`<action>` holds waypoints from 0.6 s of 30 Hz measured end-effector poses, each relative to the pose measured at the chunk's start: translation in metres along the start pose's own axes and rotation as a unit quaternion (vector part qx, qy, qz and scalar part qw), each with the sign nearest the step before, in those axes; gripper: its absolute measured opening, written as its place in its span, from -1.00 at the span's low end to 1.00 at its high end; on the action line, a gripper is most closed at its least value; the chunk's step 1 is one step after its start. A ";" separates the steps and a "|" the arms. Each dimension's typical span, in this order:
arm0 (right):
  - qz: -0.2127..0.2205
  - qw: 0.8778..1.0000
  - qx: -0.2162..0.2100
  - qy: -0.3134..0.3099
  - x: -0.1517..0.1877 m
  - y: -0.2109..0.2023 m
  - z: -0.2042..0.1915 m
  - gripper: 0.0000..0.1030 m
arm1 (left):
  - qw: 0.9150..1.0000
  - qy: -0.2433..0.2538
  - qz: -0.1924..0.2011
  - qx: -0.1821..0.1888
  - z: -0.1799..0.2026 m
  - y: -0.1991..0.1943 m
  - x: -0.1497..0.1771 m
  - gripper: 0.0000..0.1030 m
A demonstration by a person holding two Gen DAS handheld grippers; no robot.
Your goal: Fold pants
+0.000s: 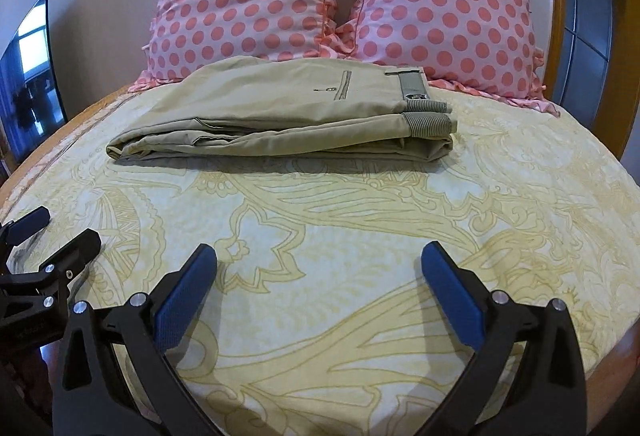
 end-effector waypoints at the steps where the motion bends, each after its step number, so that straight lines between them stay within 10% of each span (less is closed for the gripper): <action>1: 0.000 1.000 0.000 0.000 0.000 0.000 0.000 0.97 | 1.000 0.000 0.001 -0.001 0.000 0.000 0.000 0.97; 18: -0.001 1.000 0.000 0.000 0.000 0.000 0.000 0.97 | 1.000 0.000 0.002 -0.001 0.000 0.000 0.000 0.97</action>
Point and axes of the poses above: each gripper's, at about its wrist camera, not at the fingertips, and y roughly the way its jaws point, z to its right, x to its underside, the point moved 5 cm from there along y, roughly the way its jaws point, and after that the axes turned 14 degrees about y, right-handed, at the moved point
